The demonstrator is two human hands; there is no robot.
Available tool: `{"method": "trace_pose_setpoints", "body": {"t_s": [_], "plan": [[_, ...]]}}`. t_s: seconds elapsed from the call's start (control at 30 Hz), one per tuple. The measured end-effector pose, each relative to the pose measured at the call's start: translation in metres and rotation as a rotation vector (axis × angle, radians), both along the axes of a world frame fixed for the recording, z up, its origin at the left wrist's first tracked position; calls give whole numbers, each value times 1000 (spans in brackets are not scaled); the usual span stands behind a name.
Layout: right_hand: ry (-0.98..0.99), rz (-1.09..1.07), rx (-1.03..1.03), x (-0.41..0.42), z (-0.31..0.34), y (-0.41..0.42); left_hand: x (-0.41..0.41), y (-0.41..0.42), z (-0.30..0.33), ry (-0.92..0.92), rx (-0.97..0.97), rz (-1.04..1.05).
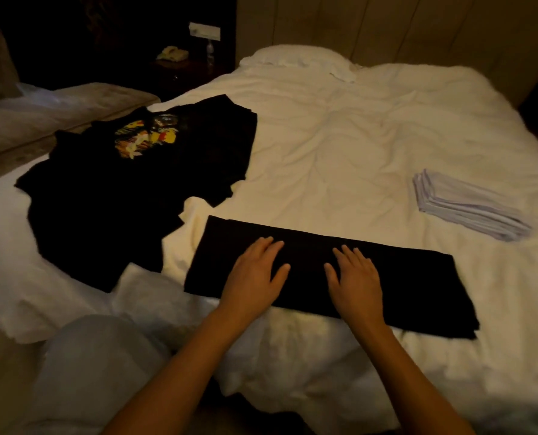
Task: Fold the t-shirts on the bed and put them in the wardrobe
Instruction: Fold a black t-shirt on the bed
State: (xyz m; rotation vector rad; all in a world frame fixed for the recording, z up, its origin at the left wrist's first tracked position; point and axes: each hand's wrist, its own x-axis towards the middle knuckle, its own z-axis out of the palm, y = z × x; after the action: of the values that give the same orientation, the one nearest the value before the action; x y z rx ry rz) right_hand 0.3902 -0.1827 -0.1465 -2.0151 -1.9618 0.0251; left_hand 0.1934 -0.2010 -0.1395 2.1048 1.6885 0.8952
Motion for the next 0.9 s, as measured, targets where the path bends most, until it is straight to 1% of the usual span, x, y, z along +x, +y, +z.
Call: {"method": "trace_pose_setpoints", "body": {"t_s": [0.1, 0.23, 0.37, 0.43, 0.5, 0.57, 0.63, 0.67, 0.73, 0.77, 0.9], "plan": [[-66, -65, -50, 43, 2, 3, 40, 10, 3, 118, -74, -46], [-85, -96, -140, 94, 0, 1, 86, 20, -1, 234, -120, -98], [-147, -122, -97, 117, -4, -8, 118, 27, -4, 275, -111, -88], [-124, -169, -81, 131, -6, -12, 127, 31, -6, 304, -98, -60], [-53, -235, -90, 147, -6, -17, 132, 32, -11, 339, -95, -26], [64, -312, -86, 158, -5, -22, 134, 32, -17, 378, -89, -2], [232, -377, -80, 165, 2, -23, 136, 31, -23, 427, -72, 23], [316, -398, -99, 170, 5, -19, 137, 31, -25, 448, -73, 33], [476, -398, -199, 179, 14, -12, 138, 32, -26, 468, -77, 49], [586, -380, -243, 183, 17, -9, 139, 32, -26, 473, -75, 54], [1164, -337, -345, 192, 28, -5, 140, 31, -23, 457, -107, 53]]}}
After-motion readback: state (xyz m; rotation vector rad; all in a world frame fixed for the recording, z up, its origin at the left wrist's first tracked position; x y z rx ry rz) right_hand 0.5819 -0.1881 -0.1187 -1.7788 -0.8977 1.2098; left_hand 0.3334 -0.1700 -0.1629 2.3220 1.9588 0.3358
